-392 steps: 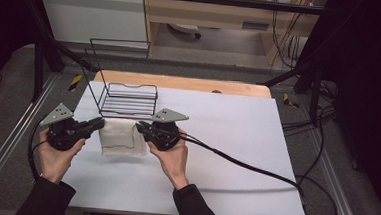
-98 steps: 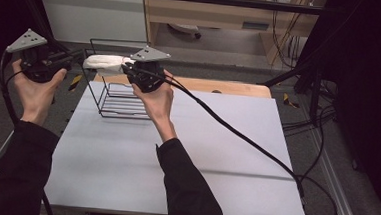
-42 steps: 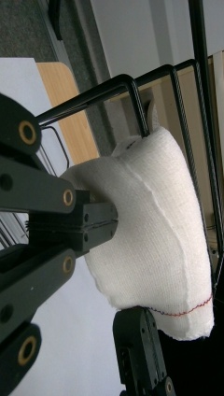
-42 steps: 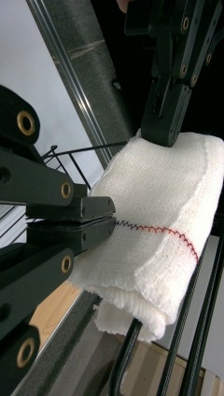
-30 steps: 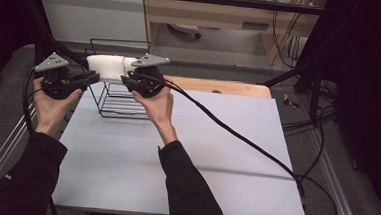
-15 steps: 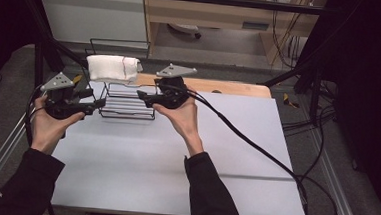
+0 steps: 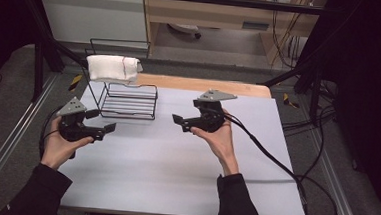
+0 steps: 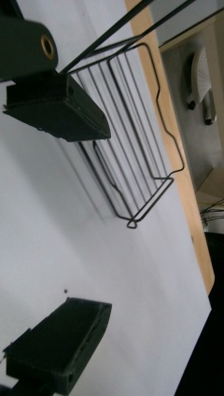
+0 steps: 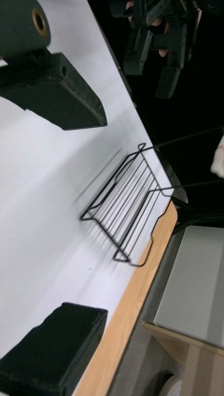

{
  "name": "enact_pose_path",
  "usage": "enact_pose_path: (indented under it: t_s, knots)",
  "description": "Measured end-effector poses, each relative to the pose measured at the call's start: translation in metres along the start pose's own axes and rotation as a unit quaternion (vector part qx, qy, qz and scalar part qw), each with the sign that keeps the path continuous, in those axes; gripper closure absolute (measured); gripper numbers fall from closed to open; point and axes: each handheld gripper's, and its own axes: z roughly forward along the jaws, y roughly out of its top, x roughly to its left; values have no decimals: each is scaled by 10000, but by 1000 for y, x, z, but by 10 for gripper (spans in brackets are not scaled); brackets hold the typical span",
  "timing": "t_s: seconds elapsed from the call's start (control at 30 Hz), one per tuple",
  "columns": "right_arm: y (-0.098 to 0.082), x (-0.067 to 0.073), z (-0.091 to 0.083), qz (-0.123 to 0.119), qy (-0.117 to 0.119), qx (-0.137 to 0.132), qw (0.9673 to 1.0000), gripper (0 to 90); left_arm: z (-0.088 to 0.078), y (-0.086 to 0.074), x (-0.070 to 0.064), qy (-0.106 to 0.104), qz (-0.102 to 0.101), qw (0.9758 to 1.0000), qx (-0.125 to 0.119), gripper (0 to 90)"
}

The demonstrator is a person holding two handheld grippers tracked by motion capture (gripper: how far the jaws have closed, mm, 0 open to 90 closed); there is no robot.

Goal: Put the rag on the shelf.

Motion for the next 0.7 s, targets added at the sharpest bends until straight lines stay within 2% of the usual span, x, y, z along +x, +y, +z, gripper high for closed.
enact_pose_path:
  t_s: [0.27, 0.37, 0.53, 0.7]
  knots:
    - [-44, -26, -35, 348, -146, 66, 9993, 31, 13, -27, -14, -112, -61, 9998, 134, 71]
    - [-61, -34, -46, 389, -237, 139, 9989, 19, 16, -36, -17, -163, -69, 9996, 211, 70]
    - [-84, -43, -61, 385, -319, 250, 9984, 5, 18, -51, -20, -268, 9, 9992, 307, 71]
    - [-110, -50, -77, 531, -321, 349, 9975, 4, 17, -62, -23, -325, 136, 9987, 354, 73]
